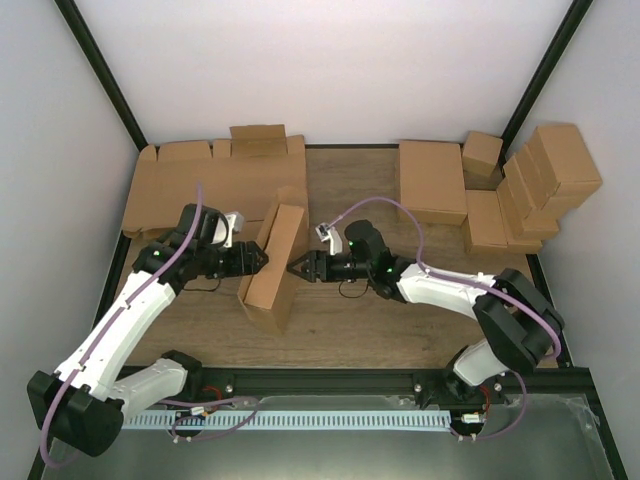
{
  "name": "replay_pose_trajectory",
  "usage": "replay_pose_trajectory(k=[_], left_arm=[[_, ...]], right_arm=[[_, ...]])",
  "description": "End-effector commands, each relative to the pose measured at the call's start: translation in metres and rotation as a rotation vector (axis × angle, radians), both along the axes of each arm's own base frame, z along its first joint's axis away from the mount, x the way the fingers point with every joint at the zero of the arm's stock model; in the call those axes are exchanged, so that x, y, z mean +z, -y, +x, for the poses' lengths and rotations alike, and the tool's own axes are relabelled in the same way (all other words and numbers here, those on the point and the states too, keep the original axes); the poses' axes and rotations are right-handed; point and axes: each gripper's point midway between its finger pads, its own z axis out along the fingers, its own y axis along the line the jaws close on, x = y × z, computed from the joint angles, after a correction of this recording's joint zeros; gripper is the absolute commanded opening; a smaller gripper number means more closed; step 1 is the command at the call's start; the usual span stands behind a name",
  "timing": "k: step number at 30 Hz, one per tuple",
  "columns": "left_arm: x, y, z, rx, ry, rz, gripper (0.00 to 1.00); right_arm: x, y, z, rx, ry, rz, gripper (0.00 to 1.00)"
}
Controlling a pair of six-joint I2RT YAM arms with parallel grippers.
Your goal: Fold the paper box
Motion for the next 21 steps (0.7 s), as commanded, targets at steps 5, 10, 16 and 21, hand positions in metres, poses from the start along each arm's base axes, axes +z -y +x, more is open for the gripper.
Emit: replay_pose_trajectory(k=[5,10,16,21], left_arm=[[-0.001,-0.009,-0.001,-0.004,0.002,0.062,0.72],[0.006,-0.006,-0.004,-0.03,0.016,0.049,0.79],[0.006,-0.001,-0.006,-0.059,0.012,0.029,0.8],[0.011,0.002,-0.007,-0.076,0.017,0.015,0.8]], right_arm=[[0.027,-0.017,0.012,0.002,0.049,0.062,0.73],[0.03,-0.019,0.014,0.001,0.054,0.069,0.77],[0.033,-0.02,0.016,-0.008,0.055,0.074,0.79],[0.041,-0.023,0.017,-0.003,0.06,0.094,0.84]])
